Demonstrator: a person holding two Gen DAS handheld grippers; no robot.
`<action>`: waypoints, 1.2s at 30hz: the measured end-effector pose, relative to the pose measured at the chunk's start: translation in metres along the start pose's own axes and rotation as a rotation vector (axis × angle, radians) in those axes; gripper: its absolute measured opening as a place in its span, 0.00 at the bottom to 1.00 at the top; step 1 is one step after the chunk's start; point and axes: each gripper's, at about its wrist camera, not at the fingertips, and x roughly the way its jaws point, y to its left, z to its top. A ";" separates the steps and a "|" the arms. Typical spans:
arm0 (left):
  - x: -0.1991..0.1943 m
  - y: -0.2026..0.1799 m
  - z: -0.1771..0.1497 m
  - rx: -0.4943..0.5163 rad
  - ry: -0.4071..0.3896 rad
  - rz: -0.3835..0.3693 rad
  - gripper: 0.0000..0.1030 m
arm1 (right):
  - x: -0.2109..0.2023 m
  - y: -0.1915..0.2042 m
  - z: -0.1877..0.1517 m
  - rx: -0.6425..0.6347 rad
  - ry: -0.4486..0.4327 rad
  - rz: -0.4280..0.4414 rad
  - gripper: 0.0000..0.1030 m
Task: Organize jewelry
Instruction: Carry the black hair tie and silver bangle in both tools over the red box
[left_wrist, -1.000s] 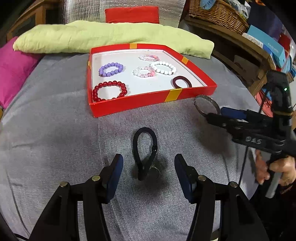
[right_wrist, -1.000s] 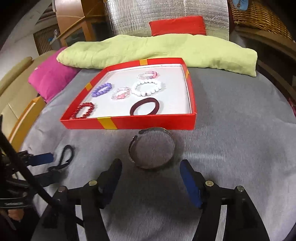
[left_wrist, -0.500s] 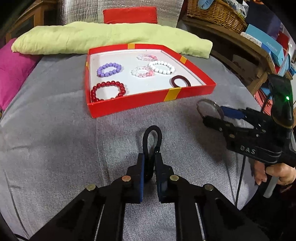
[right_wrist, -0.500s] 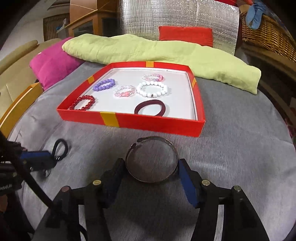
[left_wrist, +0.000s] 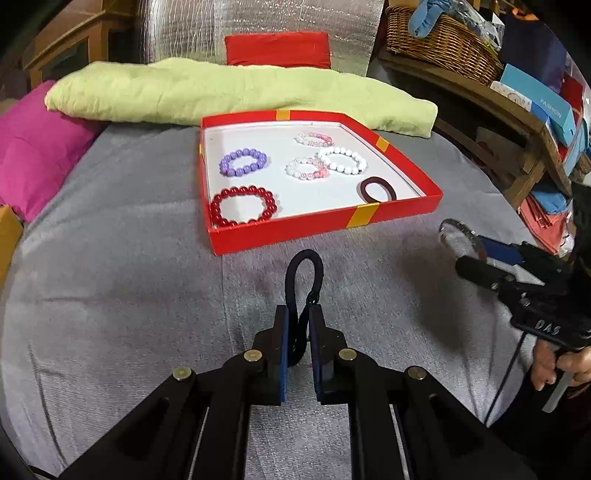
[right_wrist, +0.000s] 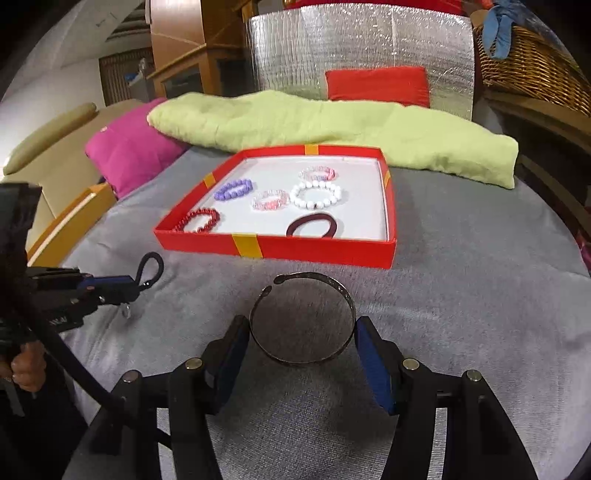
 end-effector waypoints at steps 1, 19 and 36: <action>-0.002 -0.001 0.001 0.004 -0.012 0.011 0.11 | -0.002 -0.001 0.001 0.009 -0.009 0.003 0.60; -0.019 -0.015 0.012 0.042 -0.138 0.047 0.11 | -0.022 -0.019 0.026 0.221 -0.114 0.080 0.60; -0.022 -0.007 0.025 0.000 -0.195 0.075 0.11 | 0.002 -0.022 0.070 0.184 -0.092 0.069 0.60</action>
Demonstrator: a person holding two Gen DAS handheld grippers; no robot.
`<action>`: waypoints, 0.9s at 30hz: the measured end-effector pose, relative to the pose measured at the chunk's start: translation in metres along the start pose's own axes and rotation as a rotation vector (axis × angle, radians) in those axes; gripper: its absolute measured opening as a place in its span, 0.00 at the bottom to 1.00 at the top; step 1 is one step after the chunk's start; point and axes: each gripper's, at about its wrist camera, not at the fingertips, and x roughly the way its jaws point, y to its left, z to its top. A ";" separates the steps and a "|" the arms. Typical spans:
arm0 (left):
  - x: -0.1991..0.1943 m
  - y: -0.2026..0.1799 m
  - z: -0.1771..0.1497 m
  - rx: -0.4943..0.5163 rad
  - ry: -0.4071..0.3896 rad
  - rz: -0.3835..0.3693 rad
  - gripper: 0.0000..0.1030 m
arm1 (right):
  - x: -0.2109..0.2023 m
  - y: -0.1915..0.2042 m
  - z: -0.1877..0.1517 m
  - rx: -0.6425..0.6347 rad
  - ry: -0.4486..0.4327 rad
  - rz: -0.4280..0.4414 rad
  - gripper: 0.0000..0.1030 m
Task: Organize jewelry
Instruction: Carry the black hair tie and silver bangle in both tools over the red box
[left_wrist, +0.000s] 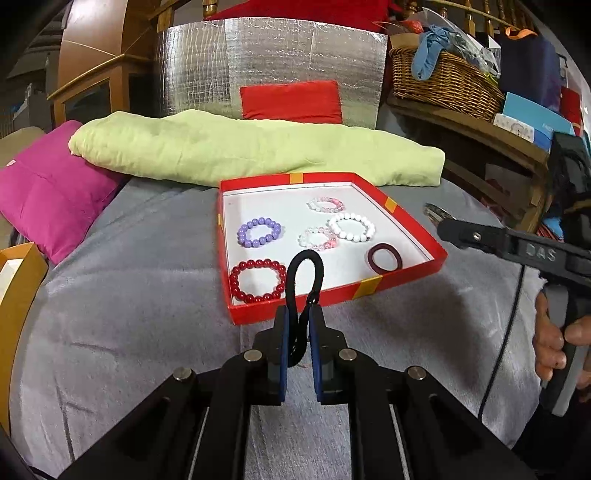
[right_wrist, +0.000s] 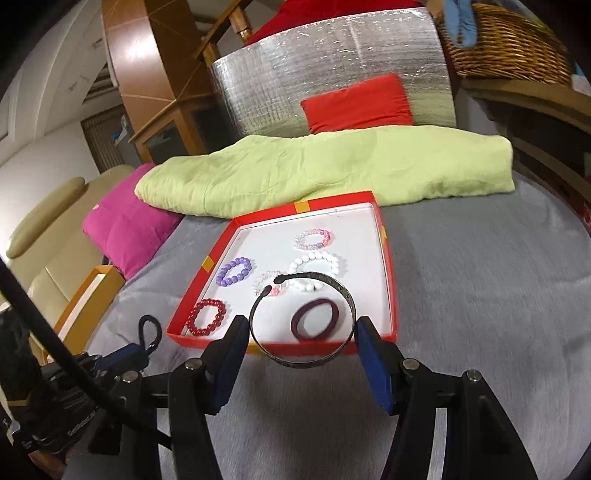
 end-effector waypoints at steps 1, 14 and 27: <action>0.000 0.002 0.002 -0.004 -0.003 -0.002 0.11 | 0.003 0.001 0.003 -0.003 0.003 0.002 0.60; 0.052 0.029 0.070 -0.041 -0.016 0.045 0.11 | 0.053 0.003 0.049 0.055 0.009 0.055 0.60; 0.142 0.030 0.121 -0.040 0.088 -0.037 0.11 | 0.124 -0.029 0.102 0.100 0.066 0.015 0.60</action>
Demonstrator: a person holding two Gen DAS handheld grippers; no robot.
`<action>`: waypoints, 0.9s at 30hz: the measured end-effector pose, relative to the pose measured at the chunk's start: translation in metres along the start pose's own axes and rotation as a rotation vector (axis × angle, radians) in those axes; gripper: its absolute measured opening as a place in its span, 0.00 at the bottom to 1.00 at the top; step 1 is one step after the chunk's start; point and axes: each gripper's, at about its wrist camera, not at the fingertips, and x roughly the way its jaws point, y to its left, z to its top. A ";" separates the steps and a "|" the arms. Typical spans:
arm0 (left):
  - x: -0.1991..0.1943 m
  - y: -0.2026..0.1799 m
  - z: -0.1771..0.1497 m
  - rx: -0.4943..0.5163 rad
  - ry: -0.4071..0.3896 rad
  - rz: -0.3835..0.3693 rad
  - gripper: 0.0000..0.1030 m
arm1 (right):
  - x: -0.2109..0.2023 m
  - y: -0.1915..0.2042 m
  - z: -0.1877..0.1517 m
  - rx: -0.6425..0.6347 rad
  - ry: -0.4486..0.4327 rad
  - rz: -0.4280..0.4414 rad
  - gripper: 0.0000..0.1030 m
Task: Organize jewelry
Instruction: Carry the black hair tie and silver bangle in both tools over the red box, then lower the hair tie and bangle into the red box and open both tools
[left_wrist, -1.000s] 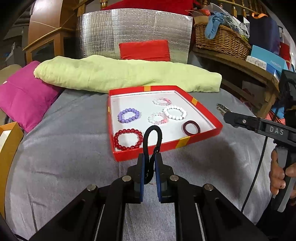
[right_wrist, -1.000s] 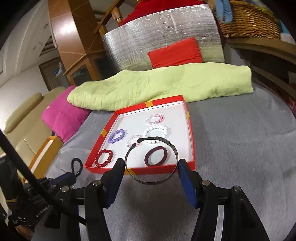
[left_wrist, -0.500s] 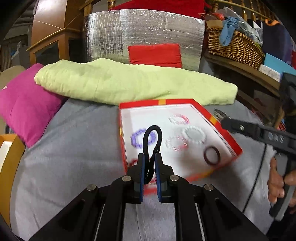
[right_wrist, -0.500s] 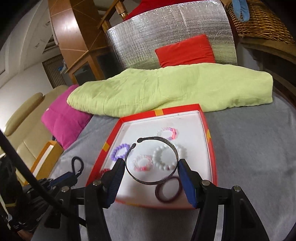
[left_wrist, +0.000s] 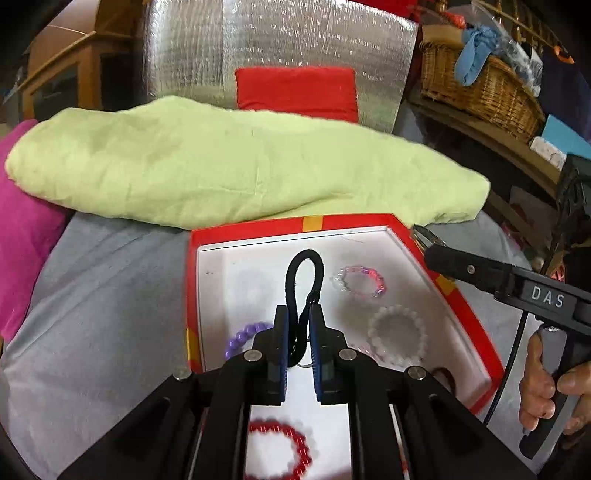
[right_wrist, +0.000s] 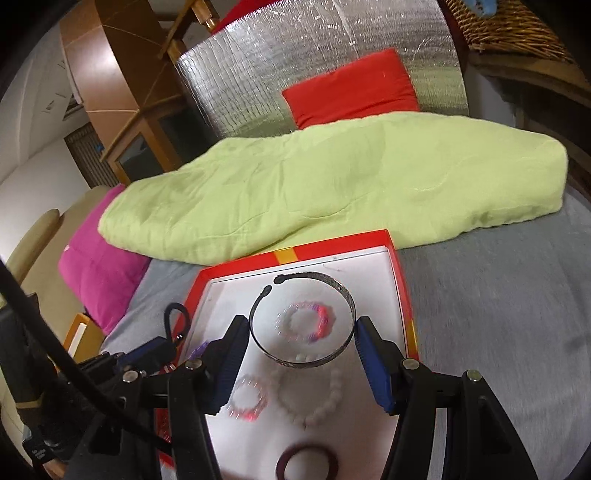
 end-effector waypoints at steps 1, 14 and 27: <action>0.005 0.000 0.003 0.006 0.011 0.001 0.11 | 0.005 -0.001 0.003 0.004 0.007 -0.001 0.60; 0.057 -0.004 0.016 0.036 0.121 0.026 0.11 | 0.063 -0.025 0.024 0.095 0.079 -0.027 0.60; 0.059 -0.012 0.012 0.077 0.120 0.083 0.11 | 0.069 -0.032 0.025 0.116 0.083 -0.060 0.60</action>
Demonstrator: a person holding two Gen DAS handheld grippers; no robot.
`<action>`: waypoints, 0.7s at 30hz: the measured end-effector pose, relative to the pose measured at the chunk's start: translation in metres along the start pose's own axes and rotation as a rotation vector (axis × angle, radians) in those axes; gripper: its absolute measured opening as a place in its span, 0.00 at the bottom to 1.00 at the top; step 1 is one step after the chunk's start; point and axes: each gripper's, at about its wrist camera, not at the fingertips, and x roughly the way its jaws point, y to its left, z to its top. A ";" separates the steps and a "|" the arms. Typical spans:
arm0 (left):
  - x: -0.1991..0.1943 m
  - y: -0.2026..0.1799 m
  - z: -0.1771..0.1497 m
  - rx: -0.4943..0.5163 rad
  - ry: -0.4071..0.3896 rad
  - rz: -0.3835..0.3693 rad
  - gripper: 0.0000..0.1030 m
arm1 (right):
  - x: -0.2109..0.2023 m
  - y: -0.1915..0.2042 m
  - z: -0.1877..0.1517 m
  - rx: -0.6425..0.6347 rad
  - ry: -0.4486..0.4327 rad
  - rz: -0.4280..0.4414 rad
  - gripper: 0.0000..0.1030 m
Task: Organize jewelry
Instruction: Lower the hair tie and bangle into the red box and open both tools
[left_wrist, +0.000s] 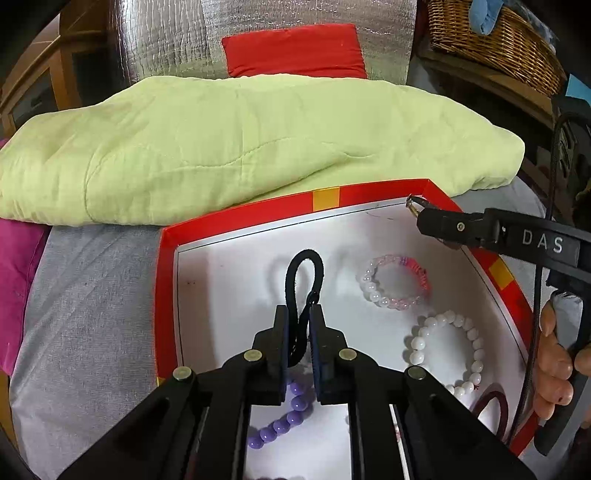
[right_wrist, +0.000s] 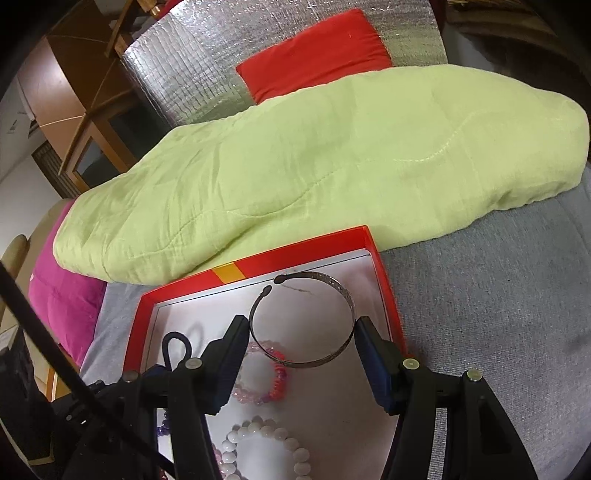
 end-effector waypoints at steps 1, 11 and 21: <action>0.000 0.000 0.000 0.002 0.001 0.003 0.11 | 0.000 -0.001 0.000 0.003 0.000 0.000 0.60; 0.004 -0.003 0.000 0.018 0.009 0.016 0.11 | 0.004 -0.002 0.001 0.021 0.010 -0.018 0.61; 0.010 -0.004 -0.001 0.018 0.030 0.049 0.11 | 0.011 0.001 0.004 0.035 0.002 -0.038 0.61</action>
